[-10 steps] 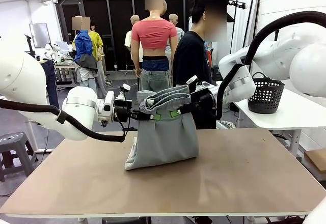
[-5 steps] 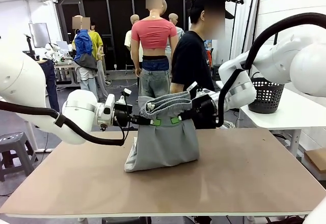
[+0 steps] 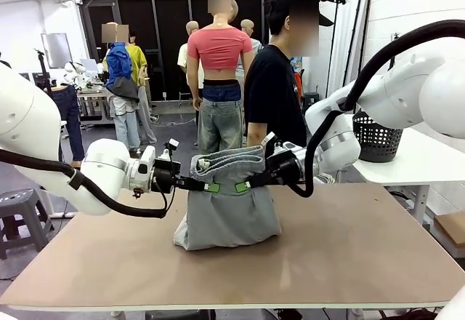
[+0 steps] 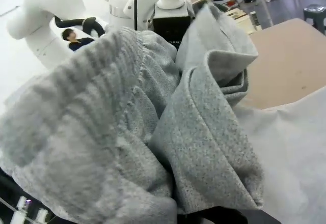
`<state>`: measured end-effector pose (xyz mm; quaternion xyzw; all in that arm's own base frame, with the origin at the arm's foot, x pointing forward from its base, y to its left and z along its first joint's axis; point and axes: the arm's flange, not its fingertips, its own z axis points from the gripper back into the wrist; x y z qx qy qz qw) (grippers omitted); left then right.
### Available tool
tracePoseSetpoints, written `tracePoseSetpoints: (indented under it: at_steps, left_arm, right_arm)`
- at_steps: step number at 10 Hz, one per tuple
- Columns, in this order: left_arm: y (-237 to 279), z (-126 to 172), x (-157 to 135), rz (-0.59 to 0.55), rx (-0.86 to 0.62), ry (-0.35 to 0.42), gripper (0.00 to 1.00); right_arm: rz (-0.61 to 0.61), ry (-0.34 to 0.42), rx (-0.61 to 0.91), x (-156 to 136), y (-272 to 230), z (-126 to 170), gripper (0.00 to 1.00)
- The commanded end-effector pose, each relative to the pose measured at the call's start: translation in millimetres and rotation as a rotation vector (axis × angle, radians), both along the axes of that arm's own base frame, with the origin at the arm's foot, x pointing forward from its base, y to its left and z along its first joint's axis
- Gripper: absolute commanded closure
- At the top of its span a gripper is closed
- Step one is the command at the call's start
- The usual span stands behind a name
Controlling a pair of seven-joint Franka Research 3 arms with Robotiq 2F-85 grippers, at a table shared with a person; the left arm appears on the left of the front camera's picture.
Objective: Fold the training pants.
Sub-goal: Fold the Training pants in half.
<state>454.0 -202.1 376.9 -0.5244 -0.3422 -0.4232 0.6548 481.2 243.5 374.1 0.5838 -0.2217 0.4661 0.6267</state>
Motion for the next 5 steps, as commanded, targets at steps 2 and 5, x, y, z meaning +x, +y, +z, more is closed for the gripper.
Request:
tracePoseSetpoints:
  at_steps: [2, 5]
  left_arm:
    - [17, -2, 41, 0.101, -0.01, -0.03, 1.0]
    - [-11, -5, 67, 0.146, 0.078, 0.02, 1.0]
  right_arm:
    - [-0.083, -0.02, -0.019, 3, -16, -18, 1.0]
    - [-0.075, 0.139, -0.008, 61, -22, -35, 1.0]
